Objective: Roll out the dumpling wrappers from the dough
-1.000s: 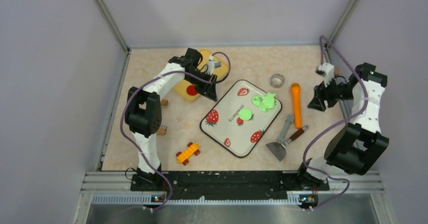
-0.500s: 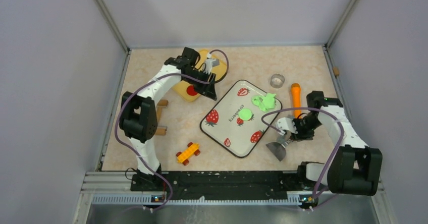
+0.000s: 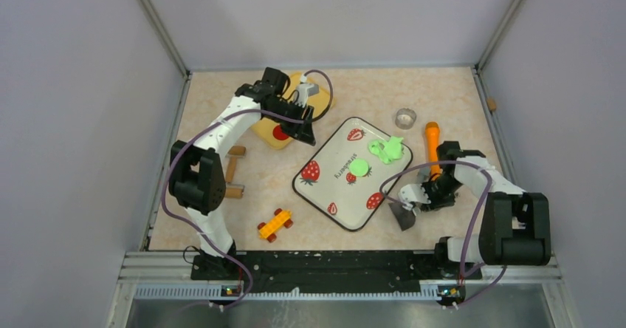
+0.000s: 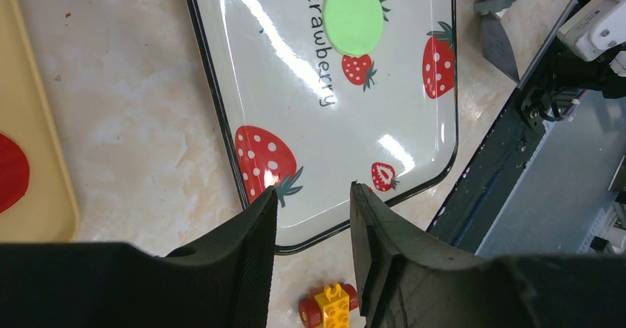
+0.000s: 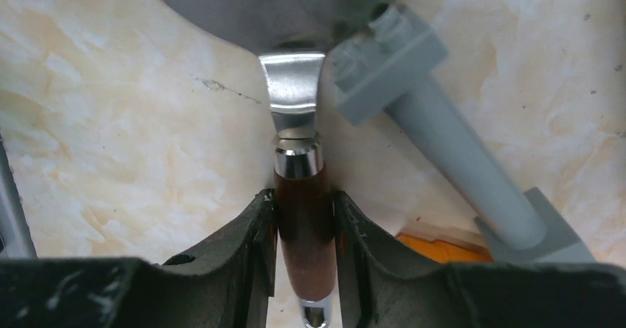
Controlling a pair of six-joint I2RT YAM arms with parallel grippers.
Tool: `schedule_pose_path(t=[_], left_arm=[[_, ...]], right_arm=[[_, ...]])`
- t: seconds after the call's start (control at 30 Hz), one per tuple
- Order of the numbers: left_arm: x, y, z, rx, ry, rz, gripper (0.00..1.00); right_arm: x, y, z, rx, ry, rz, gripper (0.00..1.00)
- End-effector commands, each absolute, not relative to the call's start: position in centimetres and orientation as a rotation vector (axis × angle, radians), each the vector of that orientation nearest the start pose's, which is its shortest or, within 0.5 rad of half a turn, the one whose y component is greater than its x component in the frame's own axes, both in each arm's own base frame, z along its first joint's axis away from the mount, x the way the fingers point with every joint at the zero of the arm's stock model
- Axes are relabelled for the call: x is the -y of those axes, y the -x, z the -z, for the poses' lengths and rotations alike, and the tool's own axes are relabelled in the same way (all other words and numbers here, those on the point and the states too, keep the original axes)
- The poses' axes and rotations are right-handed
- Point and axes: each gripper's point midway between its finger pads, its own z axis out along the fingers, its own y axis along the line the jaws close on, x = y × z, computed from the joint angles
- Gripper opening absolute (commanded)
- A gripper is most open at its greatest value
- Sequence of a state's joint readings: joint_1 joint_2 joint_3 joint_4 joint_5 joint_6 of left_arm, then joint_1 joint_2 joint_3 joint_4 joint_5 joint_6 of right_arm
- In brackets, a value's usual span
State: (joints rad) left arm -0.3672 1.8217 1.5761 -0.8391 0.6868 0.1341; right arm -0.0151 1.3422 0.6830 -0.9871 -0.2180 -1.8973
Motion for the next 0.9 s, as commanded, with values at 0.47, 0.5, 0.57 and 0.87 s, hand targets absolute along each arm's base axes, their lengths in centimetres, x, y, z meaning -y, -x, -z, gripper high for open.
schedule_pose_path(t=[0.47,0.5,0.57,0.87], left_arm=[[26.2,-35.0,-21.2,-2.346,-0.718,1.088,0.44],[26.4,-35.1,-21.4,-2.34,-0.702,1.103,0.44],[26.8,-35.3,-21.5,-2.323,-0.691,1.129,0.44],[28.3,-34.9,-22.2,-2.262,-0.716,1.294,0.47]], right_arm=[[-4.5,-16.6,-15.4,-1.469,2.269,-0.189,0.0],[-5.1,-17.3,-16.1,-1.497,2.216,-0.19,0.0],[-6.4,-19.0,-17.6,-1.541,2.121,-0.206,0.0],[-10.6,-24.2,-23.5,-1.669,1.762,-0.333,0.0]])
